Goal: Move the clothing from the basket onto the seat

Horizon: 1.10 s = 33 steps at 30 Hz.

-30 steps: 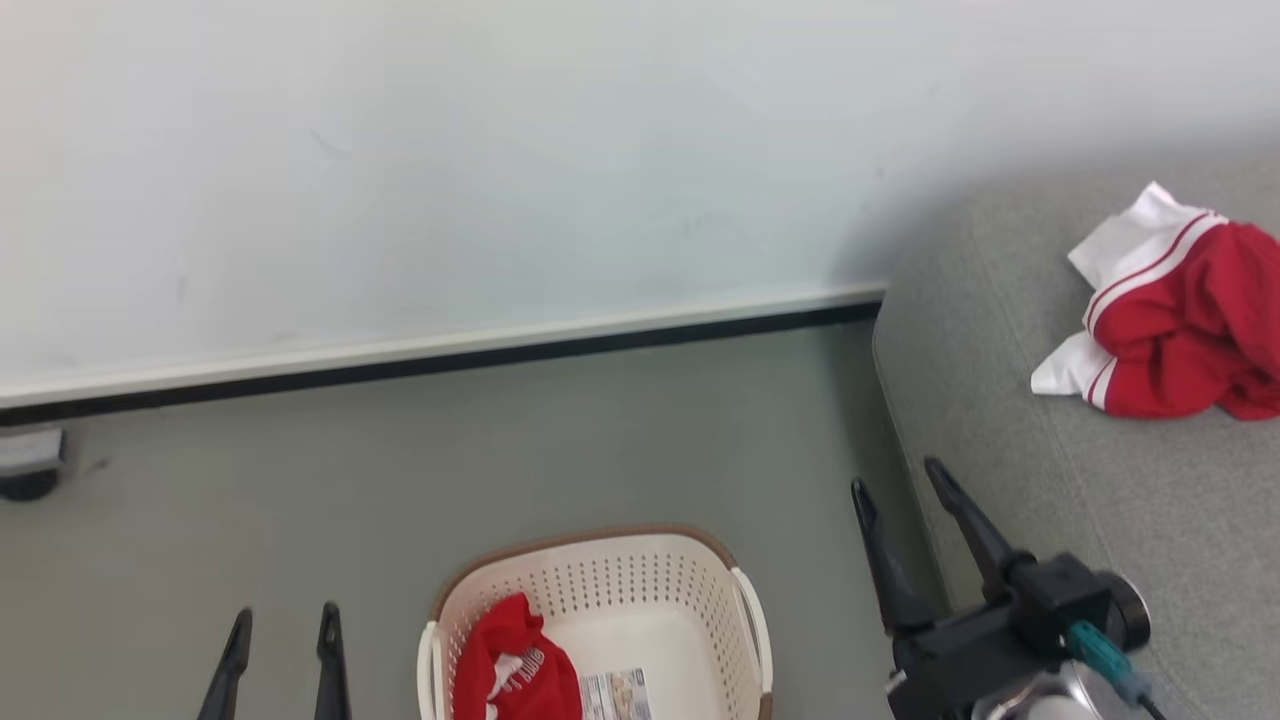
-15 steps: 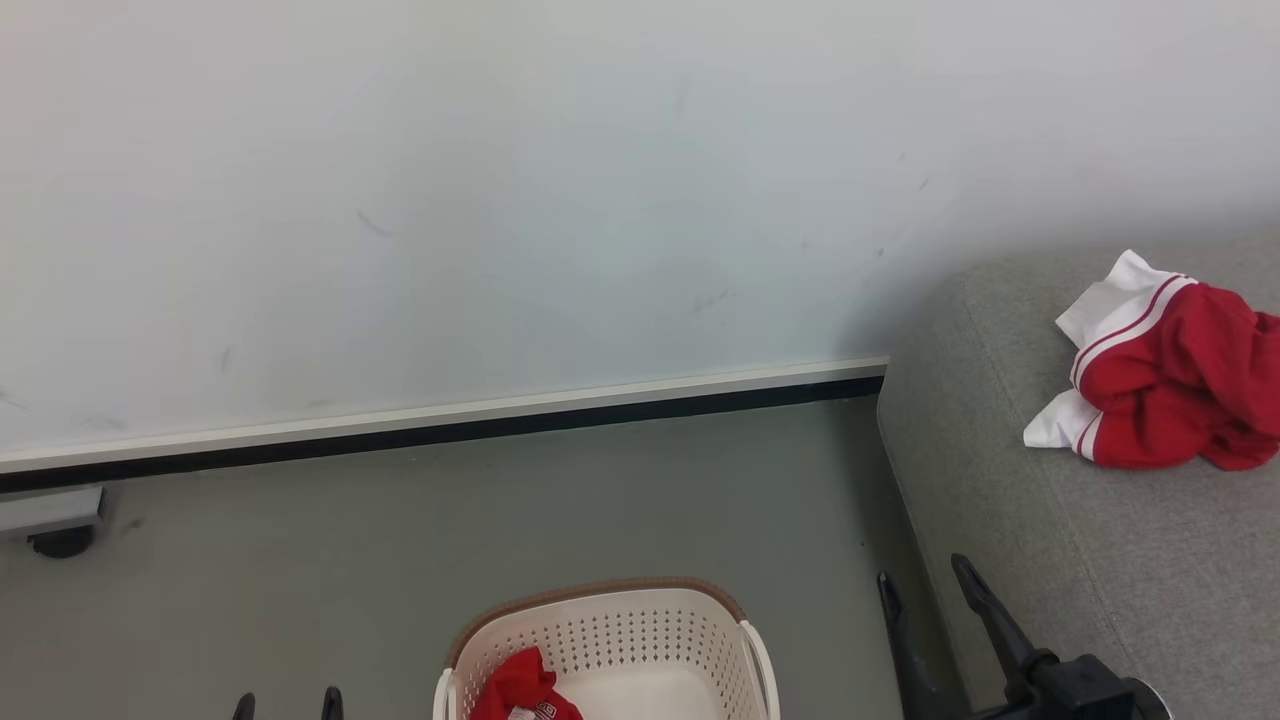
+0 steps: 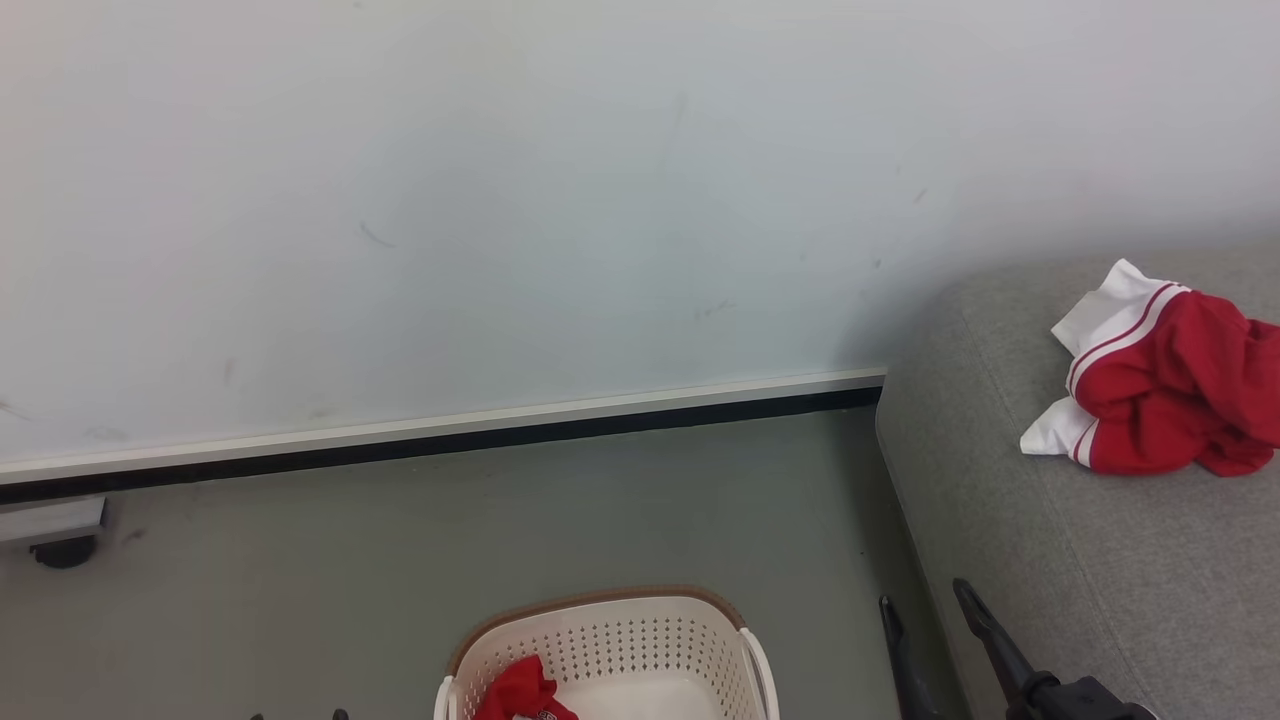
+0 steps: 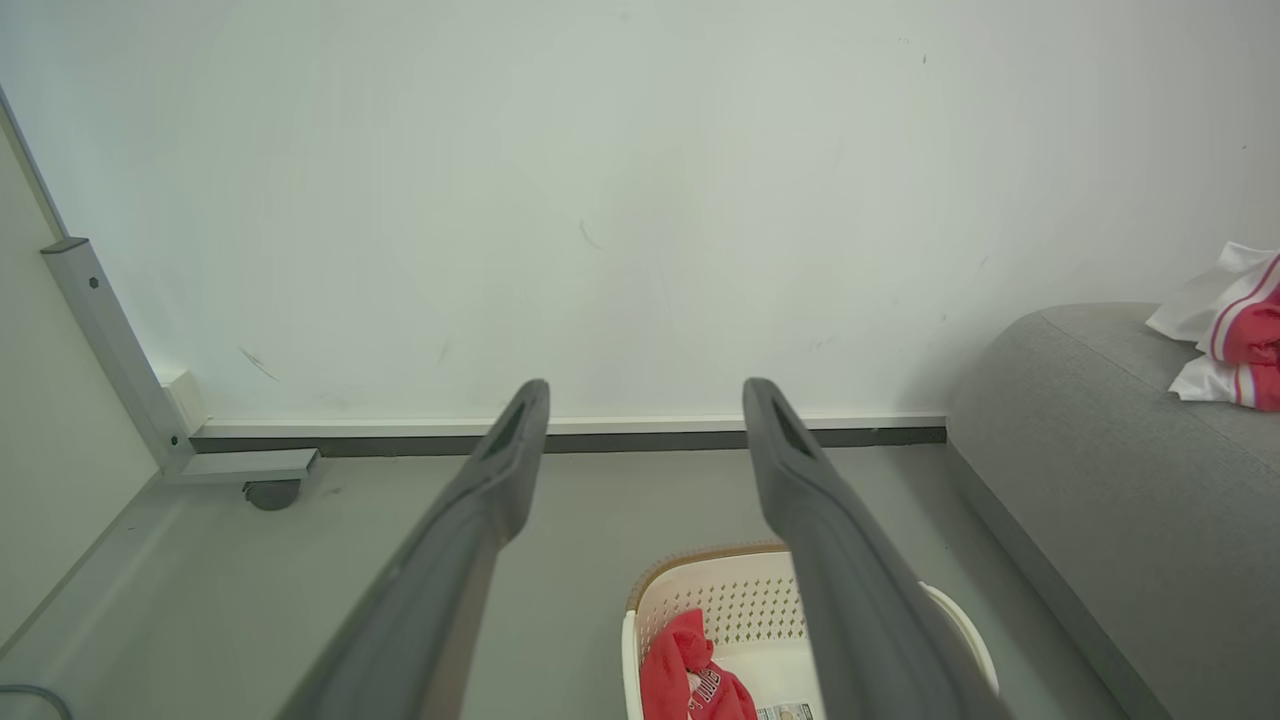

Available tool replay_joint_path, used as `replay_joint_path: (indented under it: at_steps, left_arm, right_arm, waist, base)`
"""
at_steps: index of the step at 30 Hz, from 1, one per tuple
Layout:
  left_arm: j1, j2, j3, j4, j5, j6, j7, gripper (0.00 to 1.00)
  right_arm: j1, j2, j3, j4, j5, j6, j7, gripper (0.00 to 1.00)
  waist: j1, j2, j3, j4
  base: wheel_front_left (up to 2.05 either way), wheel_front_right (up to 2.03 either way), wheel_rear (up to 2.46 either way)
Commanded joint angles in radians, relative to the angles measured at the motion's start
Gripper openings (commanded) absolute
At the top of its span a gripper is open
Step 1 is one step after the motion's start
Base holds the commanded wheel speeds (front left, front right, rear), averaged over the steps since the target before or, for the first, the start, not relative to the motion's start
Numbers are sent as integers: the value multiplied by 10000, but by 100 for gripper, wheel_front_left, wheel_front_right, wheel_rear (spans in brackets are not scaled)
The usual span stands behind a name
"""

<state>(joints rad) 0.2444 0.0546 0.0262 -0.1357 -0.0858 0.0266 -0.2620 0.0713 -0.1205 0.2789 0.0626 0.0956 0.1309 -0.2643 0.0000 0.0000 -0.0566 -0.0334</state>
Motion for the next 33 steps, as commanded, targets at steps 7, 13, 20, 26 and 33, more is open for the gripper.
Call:
replay_joint_path:
  at_steps: [7, 13, 20, 26, 33]
  left_arm:
    - [45, -31, 99, 41, 90, -172, -34, 100]
    - [51, -40, 26, 68, 128, -216, -34, 100]
    - [97, -42, -54, 103, 128, -178, -34, 100]
    - [50, -42, -228, 311, 270, -364, -34, 100]
    - [-483, 36, -602, 981, 595, -858, -34, 100]
  right_arm:
    - [42, 42, 99, 35, -20, -3, -9, 100]
    - [-45, 25, 222, 77, 100, -3, -8, 100]
    - [4, 52, 247, 35, 188, -3, -8, 100]
    - [-3, 5, 280, -2, 176, -3, -8, 100]
    - [-460, -103, 235, -169, 193, -3, -8, 100]
  waist:
    - [0, 0, -7, 13]
    - [0, 0, -25, 5]
    - [0, 0, -10, 5]
    - [0, 0, 68, -30]
    - [0, 0, 571, -202]
  base:
    - [0, 0, 0]
    - [0, 0, 0]
    - [0, 0, 0]
    - [0, 0, 0]
    - [0, 0, 0]
